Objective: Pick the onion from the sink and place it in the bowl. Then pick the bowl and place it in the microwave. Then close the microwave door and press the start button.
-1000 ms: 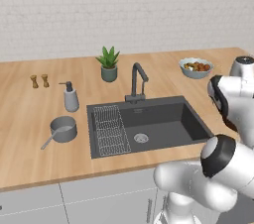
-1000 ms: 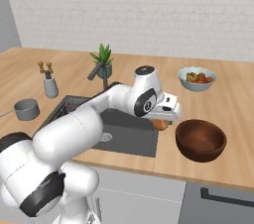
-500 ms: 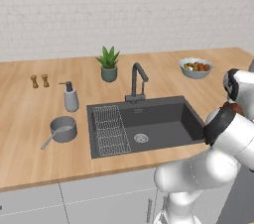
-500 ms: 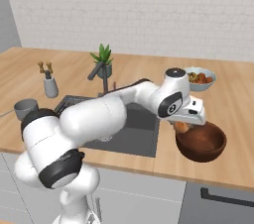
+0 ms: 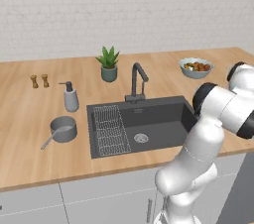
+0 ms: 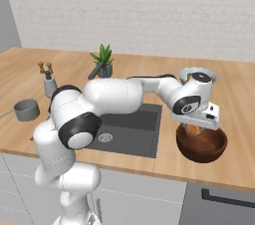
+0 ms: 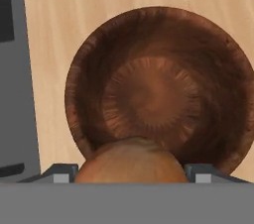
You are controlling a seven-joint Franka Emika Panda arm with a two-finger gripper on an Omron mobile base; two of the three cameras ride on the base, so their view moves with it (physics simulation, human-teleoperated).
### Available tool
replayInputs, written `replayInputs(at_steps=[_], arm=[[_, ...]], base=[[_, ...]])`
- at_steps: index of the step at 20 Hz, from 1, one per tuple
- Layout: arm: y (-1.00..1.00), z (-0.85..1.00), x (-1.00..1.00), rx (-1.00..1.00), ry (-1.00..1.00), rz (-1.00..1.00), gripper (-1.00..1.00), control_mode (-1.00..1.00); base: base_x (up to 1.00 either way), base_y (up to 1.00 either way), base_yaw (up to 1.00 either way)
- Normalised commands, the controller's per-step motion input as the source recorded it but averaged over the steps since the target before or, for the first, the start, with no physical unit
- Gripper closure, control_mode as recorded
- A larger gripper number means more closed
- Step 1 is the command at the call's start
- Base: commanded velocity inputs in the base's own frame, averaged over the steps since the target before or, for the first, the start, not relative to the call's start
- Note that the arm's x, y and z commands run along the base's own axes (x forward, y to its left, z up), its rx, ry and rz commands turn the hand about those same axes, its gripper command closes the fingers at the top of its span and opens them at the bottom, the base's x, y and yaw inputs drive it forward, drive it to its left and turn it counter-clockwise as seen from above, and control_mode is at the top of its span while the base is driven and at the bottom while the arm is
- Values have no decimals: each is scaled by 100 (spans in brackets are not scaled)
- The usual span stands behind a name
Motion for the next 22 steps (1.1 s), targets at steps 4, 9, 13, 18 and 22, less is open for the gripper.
replayInputs(at_steps=[4, 9, 13, 18, 22], arm=[[-6, -23, 39, 1, 8, 0, 100, -100], [-1, -13, 8, 0, 4, 0, 100, -100], [0, -38, 4, 0, 7, 0, 100, -100], [0, -51, 19, 0, 9, 0, 100, -100], [0, -41, 21, 0, 9, 0, 100, -100]], base=[[0, 0, 0], [0, 0, 0], [0, 0, 0], [0, 0, 0], [0, 0, 0]])
